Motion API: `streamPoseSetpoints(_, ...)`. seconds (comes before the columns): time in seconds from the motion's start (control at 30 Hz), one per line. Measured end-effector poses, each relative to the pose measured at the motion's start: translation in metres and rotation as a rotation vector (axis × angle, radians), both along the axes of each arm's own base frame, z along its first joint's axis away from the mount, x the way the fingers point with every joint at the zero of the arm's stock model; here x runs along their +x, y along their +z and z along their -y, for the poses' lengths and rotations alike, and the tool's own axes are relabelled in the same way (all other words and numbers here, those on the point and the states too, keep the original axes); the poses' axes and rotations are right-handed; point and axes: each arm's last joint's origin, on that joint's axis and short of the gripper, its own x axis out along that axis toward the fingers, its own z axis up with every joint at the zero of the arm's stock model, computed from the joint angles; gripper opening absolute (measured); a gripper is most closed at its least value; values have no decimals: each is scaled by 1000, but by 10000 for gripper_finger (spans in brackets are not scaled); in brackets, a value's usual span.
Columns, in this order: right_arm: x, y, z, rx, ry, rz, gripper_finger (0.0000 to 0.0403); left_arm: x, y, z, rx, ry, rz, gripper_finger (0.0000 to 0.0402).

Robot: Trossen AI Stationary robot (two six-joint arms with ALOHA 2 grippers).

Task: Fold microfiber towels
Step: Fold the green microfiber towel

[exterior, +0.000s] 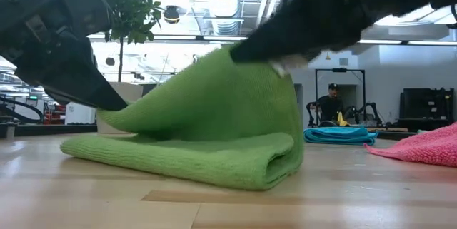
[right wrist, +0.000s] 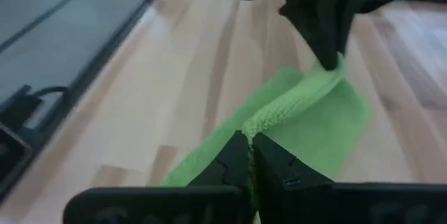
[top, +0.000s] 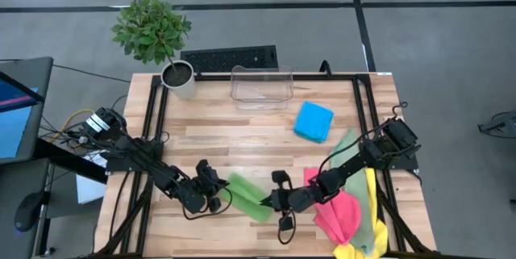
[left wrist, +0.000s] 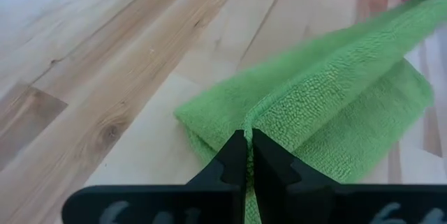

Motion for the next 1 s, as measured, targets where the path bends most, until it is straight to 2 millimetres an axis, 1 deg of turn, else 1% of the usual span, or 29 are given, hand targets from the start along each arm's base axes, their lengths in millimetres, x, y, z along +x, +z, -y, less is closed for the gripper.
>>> streamPoseSetpoints(0.23, 0, 1, -1, 12, 48, -7, 35, 0, 0, 0, -1, -1, 1, 0)
streamPoseSetpoints(0.37, 1, 2, -2, 19, 113, -3, 46, 0, 0, 0, -2, -1, 1, 0)
streamPoseSetpoints(0.5, 1, 5, -6, 26, 183, 22, 68, -1, -1, 0, 7, -1, -9, 0)
streamPoseSetpoints(0.67, 4, 10, -9, 59, 249, 25, 112, -1, -1, -1, 14, 1, -14, 0)
streamPoseSetpoints(0.8, 8, 17, -11, 59, 239, 33, 150, -3, -1, 1, 11, -9, -11, 0)
streamPoseSetpoints(0.9, 7, 22, -14, 36, 198, 47, 165, -4, -1, 4, 5, -19, -7, 0)
streamPoseSetpoints(1.0, 6, 14, -10, -23, 107, 11, 167, -8, -1, 9, 1, -40, -6, 0)
